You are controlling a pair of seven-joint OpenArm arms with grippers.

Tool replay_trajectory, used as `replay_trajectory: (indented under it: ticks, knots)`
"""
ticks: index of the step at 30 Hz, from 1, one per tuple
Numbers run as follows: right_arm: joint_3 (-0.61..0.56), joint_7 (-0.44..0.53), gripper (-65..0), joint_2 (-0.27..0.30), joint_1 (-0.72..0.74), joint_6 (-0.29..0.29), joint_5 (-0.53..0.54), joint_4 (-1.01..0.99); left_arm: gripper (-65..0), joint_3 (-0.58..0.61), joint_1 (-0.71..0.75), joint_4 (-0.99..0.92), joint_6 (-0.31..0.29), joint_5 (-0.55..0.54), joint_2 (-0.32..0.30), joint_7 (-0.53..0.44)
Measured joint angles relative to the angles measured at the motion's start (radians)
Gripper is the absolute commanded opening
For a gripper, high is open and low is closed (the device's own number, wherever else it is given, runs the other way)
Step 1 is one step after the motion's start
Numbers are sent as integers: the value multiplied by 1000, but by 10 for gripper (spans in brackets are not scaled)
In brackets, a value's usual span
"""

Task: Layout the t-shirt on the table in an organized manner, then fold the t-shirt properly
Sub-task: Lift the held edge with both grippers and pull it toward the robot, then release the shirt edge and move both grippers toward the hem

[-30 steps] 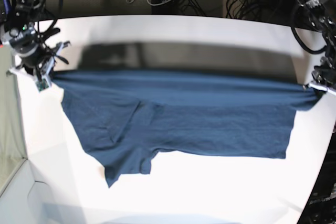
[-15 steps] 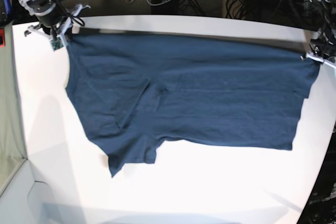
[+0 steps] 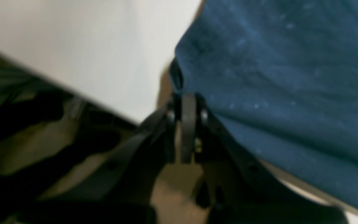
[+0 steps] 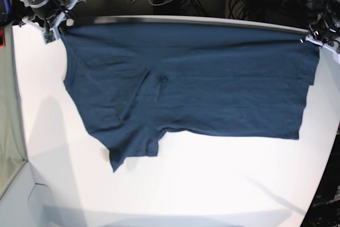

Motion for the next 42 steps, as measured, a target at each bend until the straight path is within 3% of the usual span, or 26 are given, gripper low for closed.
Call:
replay_trajectory:
  ticks: [15, 18, 23, 26, 31, 34, 39, 42]
  knots:
    - [0, -2, -650, 0, 2, 0, 0, 0, -630, 3, 26, -4, 0, -11, -3, -12]
    - [0, -3, -650, 0, 2, 0, 0, 0, -537, 3, 26, -4, 0, -8, -4, -13]
    - [0, -6, -650, 0, 2, 0, 0, 0, -290, 3, 26, -4, 0, -5, -4, -13]
    - [0, -6, -573, 0, 2, 0, -1, 0, -198, 3, 29, -1, 0, -5, -4, -13]
    - [0, -8, -389, 0, 2, 0, -4, 0, -196, -2, 29, 3, 1, -6, -4, -13]
    - [0, -6, -319, 1, -1, 0, -3, 0, -195, -3, 32, 25, 0, -5, -5, -8]
    - [5, -10, -299, 3, -11, 0, -4, 1, -193, -3, 29, 129, 2, -8, -19, -16]
    - [75, -6, -299, -2, -5, 0, -1, 2, -192, -4, 30, 184, 1, -8, -18, -15]
